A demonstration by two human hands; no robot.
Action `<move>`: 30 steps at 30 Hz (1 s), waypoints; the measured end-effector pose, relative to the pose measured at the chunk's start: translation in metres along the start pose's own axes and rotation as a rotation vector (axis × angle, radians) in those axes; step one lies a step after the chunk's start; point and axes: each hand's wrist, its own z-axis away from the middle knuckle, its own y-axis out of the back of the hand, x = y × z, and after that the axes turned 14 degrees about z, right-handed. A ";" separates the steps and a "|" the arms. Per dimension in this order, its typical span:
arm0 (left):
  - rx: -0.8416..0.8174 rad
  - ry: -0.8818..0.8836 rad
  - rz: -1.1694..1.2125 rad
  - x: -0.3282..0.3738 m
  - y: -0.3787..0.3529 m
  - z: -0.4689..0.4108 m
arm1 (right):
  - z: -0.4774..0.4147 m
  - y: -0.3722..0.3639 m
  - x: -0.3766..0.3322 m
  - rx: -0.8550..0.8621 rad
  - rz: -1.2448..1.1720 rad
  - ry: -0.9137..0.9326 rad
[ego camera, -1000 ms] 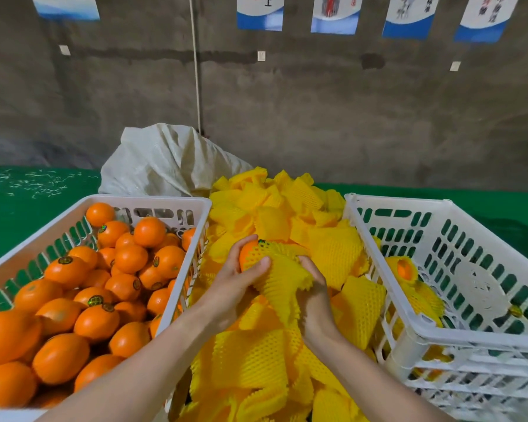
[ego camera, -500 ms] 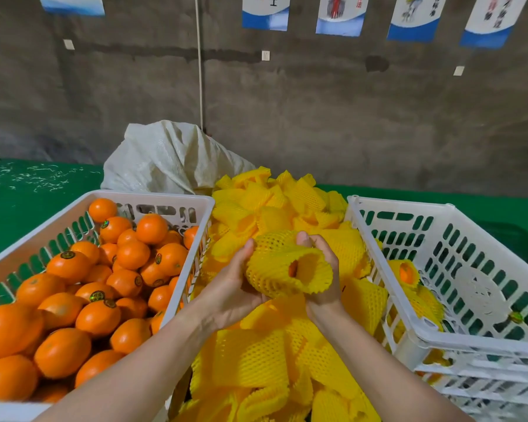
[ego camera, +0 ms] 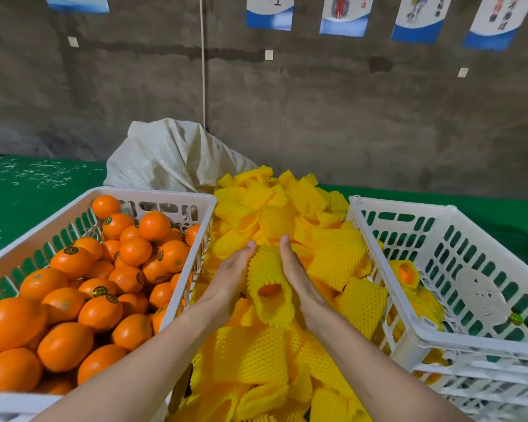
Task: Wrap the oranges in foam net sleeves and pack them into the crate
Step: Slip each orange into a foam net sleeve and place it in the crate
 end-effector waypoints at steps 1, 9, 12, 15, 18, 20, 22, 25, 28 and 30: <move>-0.012 -0.016 -0.012 -0.002 0.000 0.001 | 0.000 -0.004 0.001 0.041 0.011 0.012; 0.213 -0.653 -0.318 -0.008 -0.001 0.001 | -0.002 -0.021 0.005 0.245 -0.172 0.073; 0.246 -0.664 -0.312 -0.006 0.000 0.000 | -0.004 -0.017 0.004 0.188 -0.311 -0.065; 0.169 -0.416 -0.174 -0.001 0.000 0.000 | -0.003 -0.009 0.001 0.043 -0.508 -0.153; 0.008 -0.227 -0.112 0.002 -0.001 0.000 | 0.003 -0.003 0.007 -0.106 -0.651 -0.124; -0.042 -0.179 -0.121 0.004 -0.001 0.000 | 0.005 -0.001 0.012 -0.161 -0.665 -0.111; -0.048 -0.131 -0.087 0.004 0.003 -0.004 | 0.009 0.001 0.012 -0.175 -0.635 -0.121; -0.069 -0.083 -0.083 0.000 0.008 -0.006 | 0.013 -0.001 0.011 -0.224 -0.593 -0.083; -0.049 0.002 0.032 -0.002 0.010 -0.006 | 0.015 -0.003 0.010 -0.215 -0.486 0.013; -0.083 0.093 0.047 0.001 0.012 -0.006 | 0.015 -0.001 0.006 -0.066 -0.382 0.073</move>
